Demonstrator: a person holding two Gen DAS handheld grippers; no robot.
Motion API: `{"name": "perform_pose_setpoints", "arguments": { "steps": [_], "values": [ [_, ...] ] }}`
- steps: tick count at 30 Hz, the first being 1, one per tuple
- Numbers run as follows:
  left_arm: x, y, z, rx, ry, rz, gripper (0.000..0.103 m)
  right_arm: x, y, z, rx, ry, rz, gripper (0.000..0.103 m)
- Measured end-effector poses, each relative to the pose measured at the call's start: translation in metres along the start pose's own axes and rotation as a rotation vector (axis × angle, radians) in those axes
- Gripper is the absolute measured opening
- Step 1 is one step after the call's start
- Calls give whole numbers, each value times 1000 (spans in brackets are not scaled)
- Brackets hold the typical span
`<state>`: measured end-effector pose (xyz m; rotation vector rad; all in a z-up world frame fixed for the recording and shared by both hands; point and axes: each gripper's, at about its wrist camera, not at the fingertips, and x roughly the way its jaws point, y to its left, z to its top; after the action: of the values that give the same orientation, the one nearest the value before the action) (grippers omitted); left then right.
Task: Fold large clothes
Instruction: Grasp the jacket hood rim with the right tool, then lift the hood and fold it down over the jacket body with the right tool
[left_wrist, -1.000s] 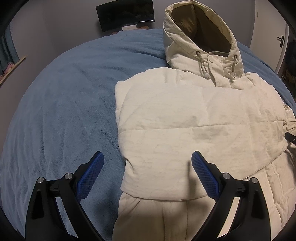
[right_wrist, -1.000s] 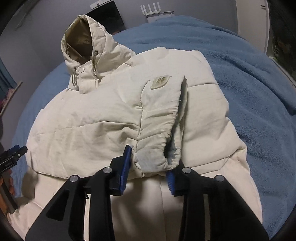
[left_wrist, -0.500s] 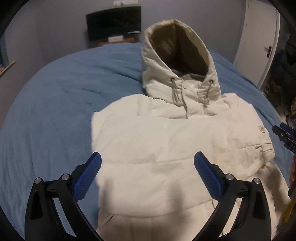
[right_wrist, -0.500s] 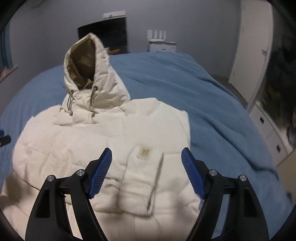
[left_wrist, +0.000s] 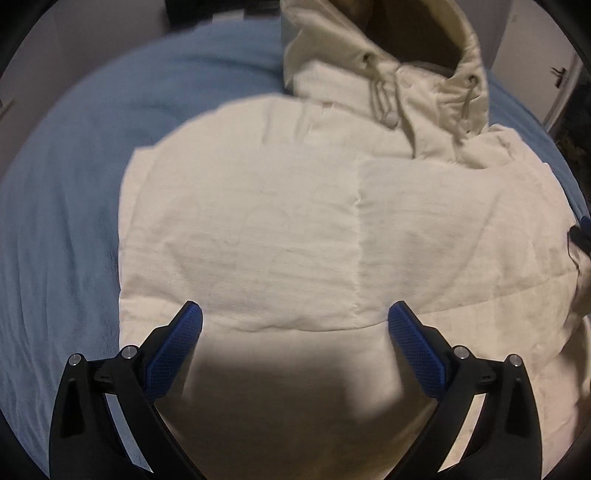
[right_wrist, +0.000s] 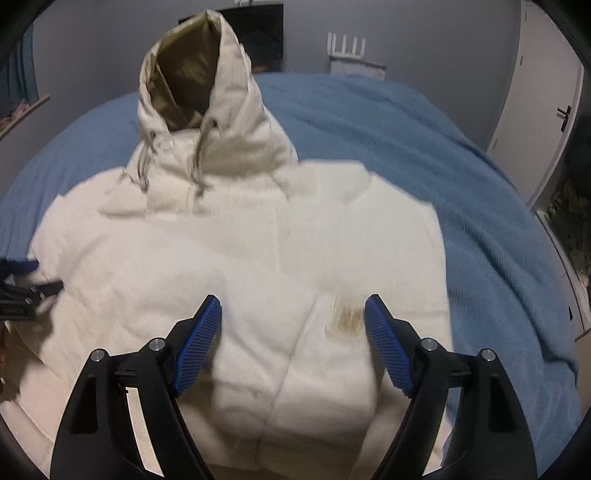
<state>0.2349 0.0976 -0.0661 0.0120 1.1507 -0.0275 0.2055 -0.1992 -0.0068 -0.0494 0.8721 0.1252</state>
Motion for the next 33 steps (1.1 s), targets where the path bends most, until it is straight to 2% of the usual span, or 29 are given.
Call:
{"name": "perform_pose_setpoints", "arguments": {
  "steps": [1,5,7,10,14,18,23,25,26,30,32,33],
  "values": [
    [-6,-1,6,0,3,6,96,-1,1,9,-1,-8,12,77],
    [-46,-8,44,45,-195,34,97,4,12,60,-18,-65,16,77],
    [-52,-9,72,49,-251,46,96,12,21,88,-30,-107,6,77],
    [-45,-3,114,1,-281,62,96,27,30,124,-22,-141,-12,77],
    [-32,5,150,-60,-305,66,96,54,42,169,-14,-175,-14,77],
    [-16,6,175,-62,-338,78,96,83,53,193,-31,-162,-11,76],
    [2,3,198,-51,-361,79,95,116,51,209,7,-139,21,74],
    [11,1,208,-49,-351,71,91,123,51,210,-16,-133,14,66],
    [14,0,212,-50,-351,64,90,128,52,211,-31,-127,10,58],
    [23,-3,228,-61,-356,60,89,131,45,205,-36,-131,22,16],
    [24,-4,233,-64,-362,60,88,126,43,199,-37,-148,39,11],
    [24,-4,235,-60,-368,65,83,122,43,195,-42,-159,50,9]
  ]
}}
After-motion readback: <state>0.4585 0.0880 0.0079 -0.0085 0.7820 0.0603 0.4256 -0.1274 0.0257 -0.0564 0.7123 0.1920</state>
